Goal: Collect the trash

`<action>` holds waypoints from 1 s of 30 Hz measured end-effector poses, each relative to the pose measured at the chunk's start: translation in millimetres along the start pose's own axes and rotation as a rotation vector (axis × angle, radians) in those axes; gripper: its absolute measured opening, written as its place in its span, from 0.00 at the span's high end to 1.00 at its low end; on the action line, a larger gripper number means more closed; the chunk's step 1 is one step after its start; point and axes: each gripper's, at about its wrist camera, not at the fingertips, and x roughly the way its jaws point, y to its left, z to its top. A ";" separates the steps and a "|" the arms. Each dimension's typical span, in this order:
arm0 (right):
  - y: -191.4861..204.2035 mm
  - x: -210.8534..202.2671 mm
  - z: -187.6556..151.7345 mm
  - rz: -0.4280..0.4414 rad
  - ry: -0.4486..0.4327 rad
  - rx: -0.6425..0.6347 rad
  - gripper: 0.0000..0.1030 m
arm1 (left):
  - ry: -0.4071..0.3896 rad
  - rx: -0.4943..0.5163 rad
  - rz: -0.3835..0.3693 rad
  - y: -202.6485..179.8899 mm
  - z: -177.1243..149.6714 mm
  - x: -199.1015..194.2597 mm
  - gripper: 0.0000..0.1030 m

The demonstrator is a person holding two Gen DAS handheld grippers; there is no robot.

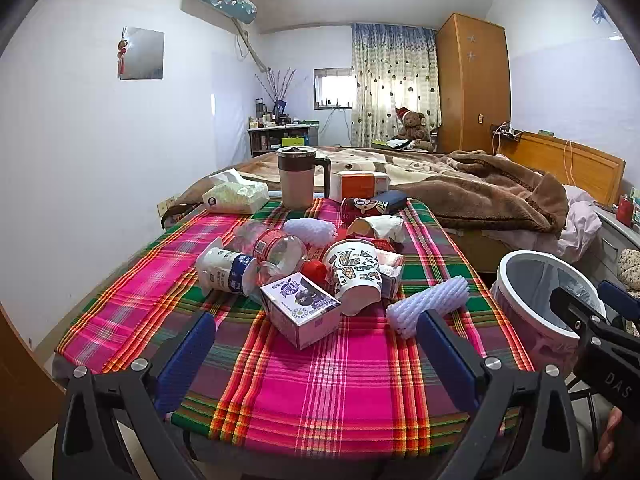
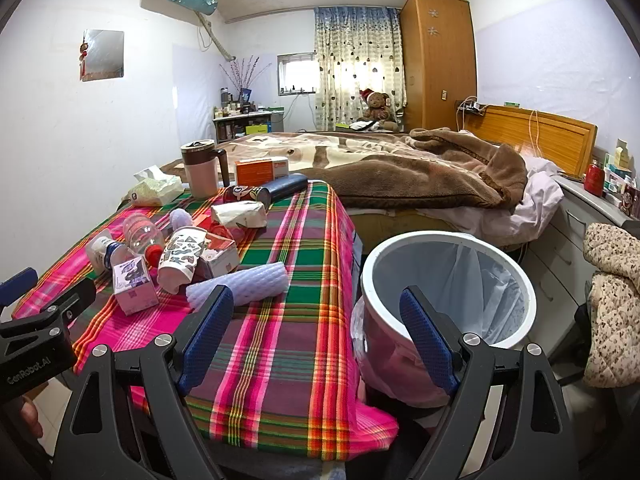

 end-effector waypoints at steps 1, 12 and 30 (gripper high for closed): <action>-0.1 0.3 0.2 -0.001 0.000 0.000 0.16 | 0.000 -0.001 -0.001 0.6 0.1 -0.4 0.01; 0.5 -0.1 0.1 -0.003 0.001 -0.003 0.16 | 0.006 -0.001 0.000 0.4 -0.6 2.7 0.01; 1.8 0.4 -0.6 -0.004 0.004 -0.006 0.16 | 0.019 -0.007 0.002 4.1 -2.3 7.6 0.01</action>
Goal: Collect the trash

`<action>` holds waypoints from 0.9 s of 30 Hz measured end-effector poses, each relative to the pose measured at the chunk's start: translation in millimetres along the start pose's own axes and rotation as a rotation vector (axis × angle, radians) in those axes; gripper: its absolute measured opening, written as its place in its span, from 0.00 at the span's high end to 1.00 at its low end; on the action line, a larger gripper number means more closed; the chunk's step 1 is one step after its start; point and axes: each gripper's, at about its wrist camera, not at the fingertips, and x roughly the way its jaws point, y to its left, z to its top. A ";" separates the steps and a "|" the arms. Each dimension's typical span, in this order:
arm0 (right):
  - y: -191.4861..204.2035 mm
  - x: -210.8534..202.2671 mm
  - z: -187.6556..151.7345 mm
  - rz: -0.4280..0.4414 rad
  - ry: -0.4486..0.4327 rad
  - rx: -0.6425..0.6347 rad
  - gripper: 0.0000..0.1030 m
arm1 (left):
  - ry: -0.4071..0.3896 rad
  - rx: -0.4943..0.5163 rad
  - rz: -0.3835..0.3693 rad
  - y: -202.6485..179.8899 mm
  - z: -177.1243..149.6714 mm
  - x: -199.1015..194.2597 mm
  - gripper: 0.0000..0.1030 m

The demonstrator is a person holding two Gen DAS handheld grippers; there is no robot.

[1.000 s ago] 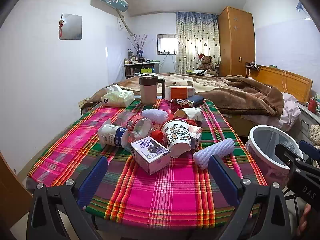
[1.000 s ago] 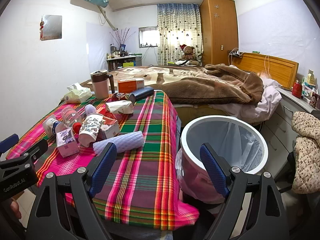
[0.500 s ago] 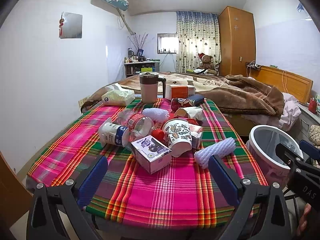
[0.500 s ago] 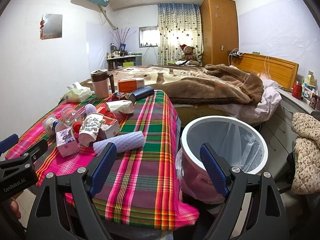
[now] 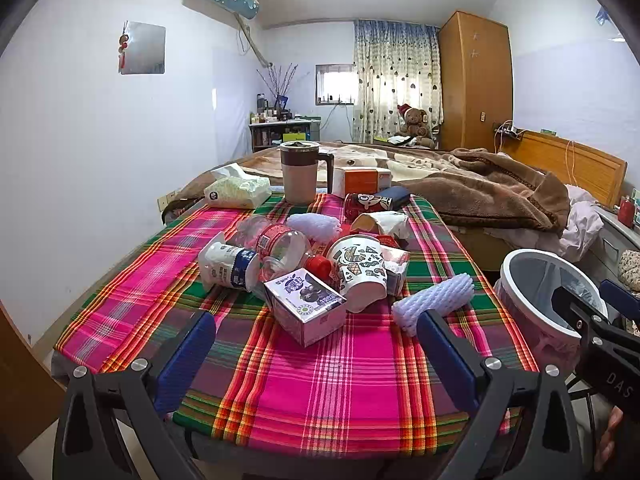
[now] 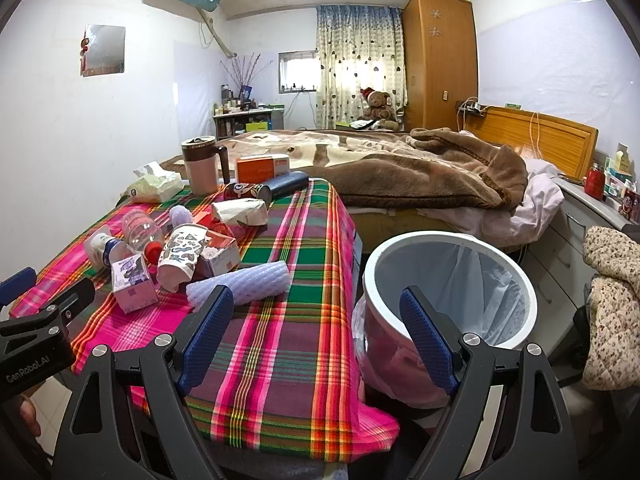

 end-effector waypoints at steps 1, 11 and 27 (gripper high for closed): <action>-0.7 -0.2 0.2 0.000 0.000 0.000 0.16 | 0.000 -0.002 0.000 0.5 -0.1 0.3 0.01; 3.4 11.0 -0.3 0.006 0.025 -0.006 0.16 | 0.030 -0.011 0.000 5.4 0.9 13.8 0.01; 29.7 74.4 3.3 0.107 0.173 0.038 0.16 | 0.147 -0.083 -0.057 63.6 13.6 77.9 0.01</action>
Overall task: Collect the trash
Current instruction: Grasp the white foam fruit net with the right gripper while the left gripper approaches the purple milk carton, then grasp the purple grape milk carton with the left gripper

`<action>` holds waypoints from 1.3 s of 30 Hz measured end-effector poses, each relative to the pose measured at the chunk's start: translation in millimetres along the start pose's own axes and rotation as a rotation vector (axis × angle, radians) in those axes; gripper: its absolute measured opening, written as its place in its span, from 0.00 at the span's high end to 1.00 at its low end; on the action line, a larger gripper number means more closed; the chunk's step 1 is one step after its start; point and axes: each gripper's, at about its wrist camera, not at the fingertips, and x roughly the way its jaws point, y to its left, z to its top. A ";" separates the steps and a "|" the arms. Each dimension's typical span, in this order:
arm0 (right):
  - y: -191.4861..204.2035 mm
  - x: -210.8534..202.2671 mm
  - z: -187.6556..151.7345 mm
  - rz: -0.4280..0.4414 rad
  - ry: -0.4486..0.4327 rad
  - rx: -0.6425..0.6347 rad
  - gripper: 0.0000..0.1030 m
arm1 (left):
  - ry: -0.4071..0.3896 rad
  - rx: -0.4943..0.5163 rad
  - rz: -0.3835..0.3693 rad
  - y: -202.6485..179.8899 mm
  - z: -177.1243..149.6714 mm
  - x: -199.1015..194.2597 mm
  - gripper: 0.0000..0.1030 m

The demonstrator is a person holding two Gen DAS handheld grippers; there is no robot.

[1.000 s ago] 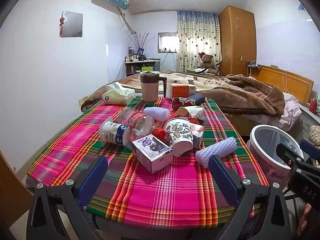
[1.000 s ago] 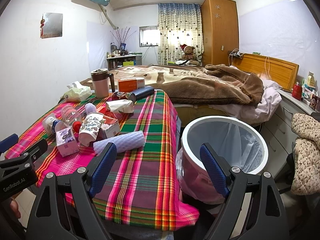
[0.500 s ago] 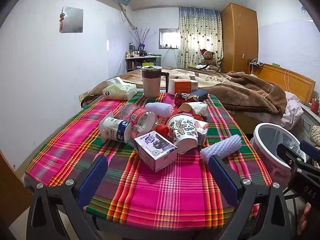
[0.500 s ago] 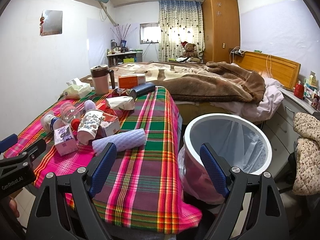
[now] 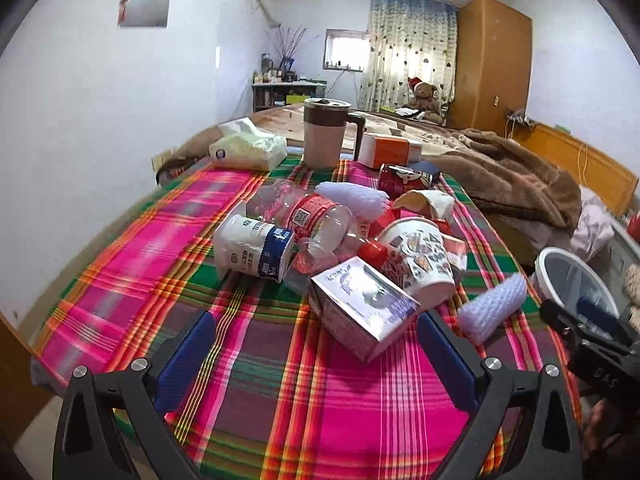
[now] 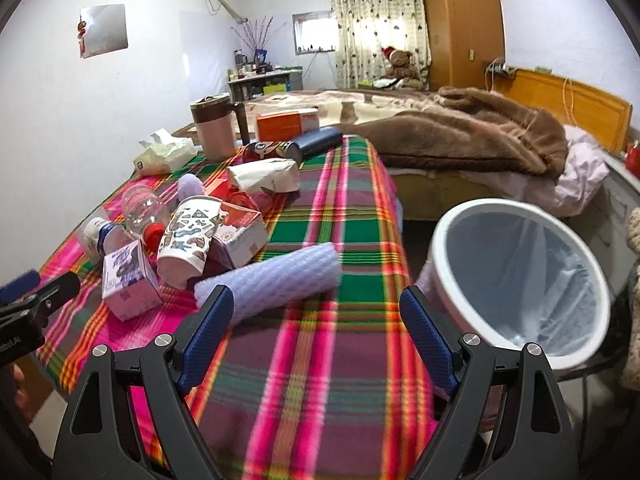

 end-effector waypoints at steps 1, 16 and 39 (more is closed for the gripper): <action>0.8 5.0 1.9 0.005 0.013 0.011 0.16 | 0.011 -0.006 -0.009 2.0 1.6 4.3 0.01; 22.4 56.4 14.7 0.018 0.144 0.032 0.31 | 0.126 -0.073 -0.096 6.3 15.8 49.3 0.01; -0.9 48.2 27.3 0.084 0.088 0.056 0.84 | 0.251 -0.047 -0.059 -25.3 9.2 94.4 0.08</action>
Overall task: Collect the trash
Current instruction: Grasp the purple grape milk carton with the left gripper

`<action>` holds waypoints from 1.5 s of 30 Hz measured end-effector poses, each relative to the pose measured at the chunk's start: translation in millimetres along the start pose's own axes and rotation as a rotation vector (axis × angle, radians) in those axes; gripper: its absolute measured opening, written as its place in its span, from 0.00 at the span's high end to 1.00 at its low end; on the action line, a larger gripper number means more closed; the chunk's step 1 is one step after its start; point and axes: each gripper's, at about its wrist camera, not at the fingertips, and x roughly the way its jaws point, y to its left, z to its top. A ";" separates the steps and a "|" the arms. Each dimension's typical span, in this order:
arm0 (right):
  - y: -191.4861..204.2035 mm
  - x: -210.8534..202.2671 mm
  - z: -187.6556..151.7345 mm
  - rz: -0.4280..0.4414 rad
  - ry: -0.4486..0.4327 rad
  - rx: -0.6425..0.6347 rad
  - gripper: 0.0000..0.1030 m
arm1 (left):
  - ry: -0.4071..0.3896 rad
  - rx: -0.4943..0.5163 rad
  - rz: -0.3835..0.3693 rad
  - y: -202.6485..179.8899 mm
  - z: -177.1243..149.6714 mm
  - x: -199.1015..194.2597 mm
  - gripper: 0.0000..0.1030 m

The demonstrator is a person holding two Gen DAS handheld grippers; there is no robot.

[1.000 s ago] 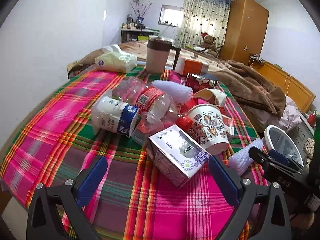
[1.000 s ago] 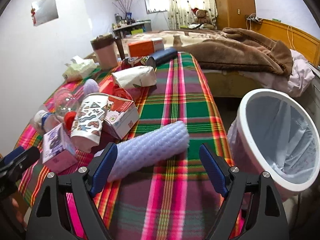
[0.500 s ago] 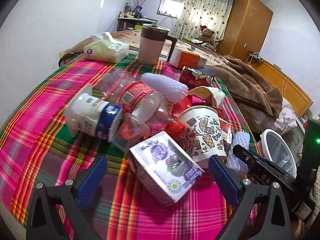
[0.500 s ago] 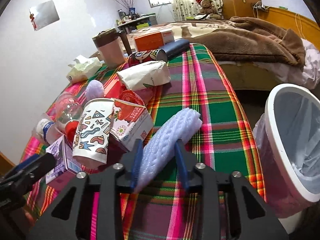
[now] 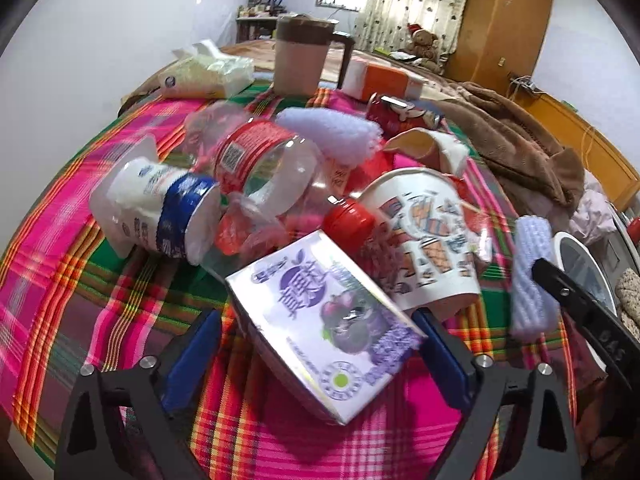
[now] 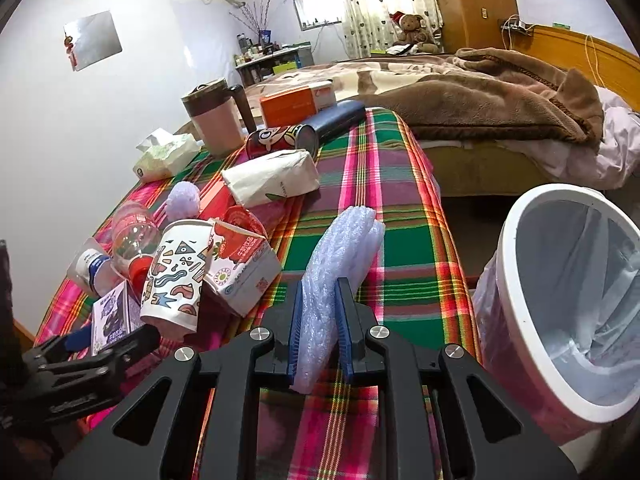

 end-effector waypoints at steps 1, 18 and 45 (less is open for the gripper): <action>-0.6 0.0 0.1 0.000 -0.001 0.001 0.84 | -0.003 -0.013 0.000 2.0 -0.3 0.3 0.09; 2.2 0.1 -9.1 0.037 0.023 -0.009 0.84 | -0.068 -0.079 0.039 34.0 -10.8 -26.4 0.24; 8.7 -3.3 -13.9 0.072 0.026 -0.025 0.84 | -0.111 -0.048 0.076 30.7 -8.8 -31.8 0.46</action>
